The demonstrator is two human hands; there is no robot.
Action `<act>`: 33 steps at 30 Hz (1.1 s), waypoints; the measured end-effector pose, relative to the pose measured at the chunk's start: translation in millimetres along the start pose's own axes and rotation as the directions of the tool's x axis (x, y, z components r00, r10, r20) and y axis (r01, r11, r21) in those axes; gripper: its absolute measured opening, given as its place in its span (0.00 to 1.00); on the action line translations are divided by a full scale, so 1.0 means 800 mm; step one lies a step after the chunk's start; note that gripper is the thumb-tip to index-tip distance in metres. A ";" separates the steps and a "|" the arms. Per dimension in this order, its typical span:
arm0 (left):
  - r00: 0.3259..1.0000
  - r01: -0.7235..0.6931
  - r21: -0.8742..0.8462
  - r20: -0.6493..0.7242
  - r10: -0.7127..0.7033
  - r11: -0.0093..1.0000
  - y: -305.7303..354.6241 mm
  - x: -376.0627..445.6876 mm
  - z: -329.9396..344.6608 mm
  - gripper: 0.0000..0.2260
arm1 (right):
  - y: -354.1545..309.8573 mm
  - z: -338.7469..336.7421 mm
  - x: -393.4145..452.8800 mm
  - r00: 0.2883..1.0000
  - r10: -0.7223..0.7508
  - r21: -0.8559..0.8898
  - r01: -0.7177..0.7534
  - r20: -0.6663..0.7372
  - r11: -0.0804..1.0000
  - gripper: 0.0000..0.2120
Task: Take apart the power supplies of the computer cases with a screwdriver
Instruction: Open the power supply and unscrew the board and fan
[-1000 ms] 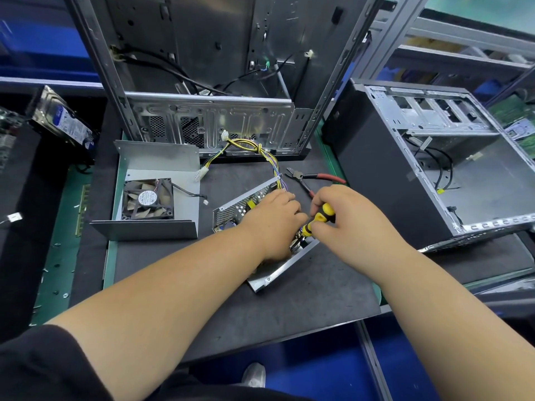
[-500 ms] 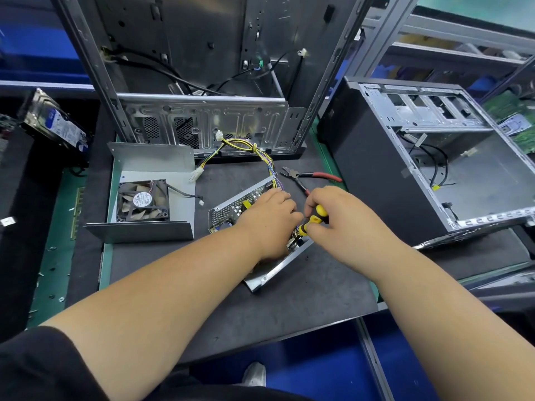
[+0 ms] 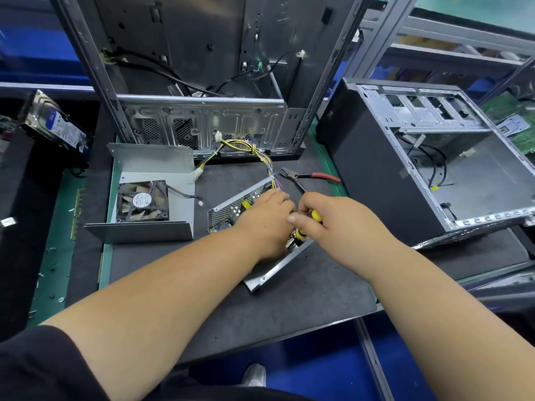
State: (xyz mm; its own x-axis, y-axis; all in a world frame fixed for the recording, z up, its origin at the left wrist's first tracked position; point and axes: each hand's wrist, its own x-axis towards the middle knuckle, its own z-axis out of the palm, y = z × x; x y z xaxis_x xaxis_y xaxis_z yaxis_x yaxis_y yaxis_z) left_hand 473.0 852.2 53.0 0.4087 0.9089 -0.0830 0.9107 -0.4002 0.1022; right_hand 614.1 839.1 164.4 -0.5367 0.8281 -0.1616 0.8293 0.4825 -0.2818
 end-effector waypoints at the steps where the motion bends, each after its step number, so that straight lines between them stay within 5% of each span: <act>1: 1.000 -0.002 0.002 -0.004 0.002 1.000 0.001 0.000 0.000 0.23 | 0.001 0.002 0.001 1.000 0.011 0.004 -0.011 -0.016 1.000 0.13; 4: 1.000 -0.016 0.026 -0.012 0.016 1.000 0.001 -0.003 -0.001 0.23 | 0.002 0.006 0.002 0.998 0.009 0.065 -0.005 -0.062 0.998 0.06; 13: 1.000 0.000 0.028 0.018 0.000 1.000 -0.001 -0.003 0.000 0.23 | 0.002 0.005 -0.001 0.995 0.013 0.021 -0.011 -0.097 1.000 0.13; 17: 1.000 -0.020 0.028 -0.019 0.021 0.999 0.001 -0.005 -0.001 0.21 | 0.003 0.006 0.001 0.995 0.016 0.058 -0.011 -0.103 0.998 0.05; 25: 1.000 -0.004 0.024 0.012 0.004 1.000 0.001 -0.004 -0.002 0.22 | 0.008 0.008 0.001 0.994 0.033 -0.080 -0.041 -0.107 0.996 0.13; 33: 0.999 -0.023 0.041 -0.028 0.024 0.999 0.001 -0.005 0.000 0.20 | 0.004 0.005 0.003 0.997 0.021 0.077 -0.016 -0.071 0.997 0.10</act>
State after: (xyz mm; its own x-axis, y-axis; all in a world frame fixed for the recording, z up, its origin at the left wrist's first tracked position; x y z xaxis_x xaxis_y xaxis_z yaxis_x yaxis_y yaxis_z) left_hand 472.3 848.6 53.7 0.4284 0.9020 -0.0531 0.9029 -0.4251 0.0631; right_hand 615.2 841.4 159.7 -0.5064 0.8565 -0.0996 0.8234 0.4461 -0.3508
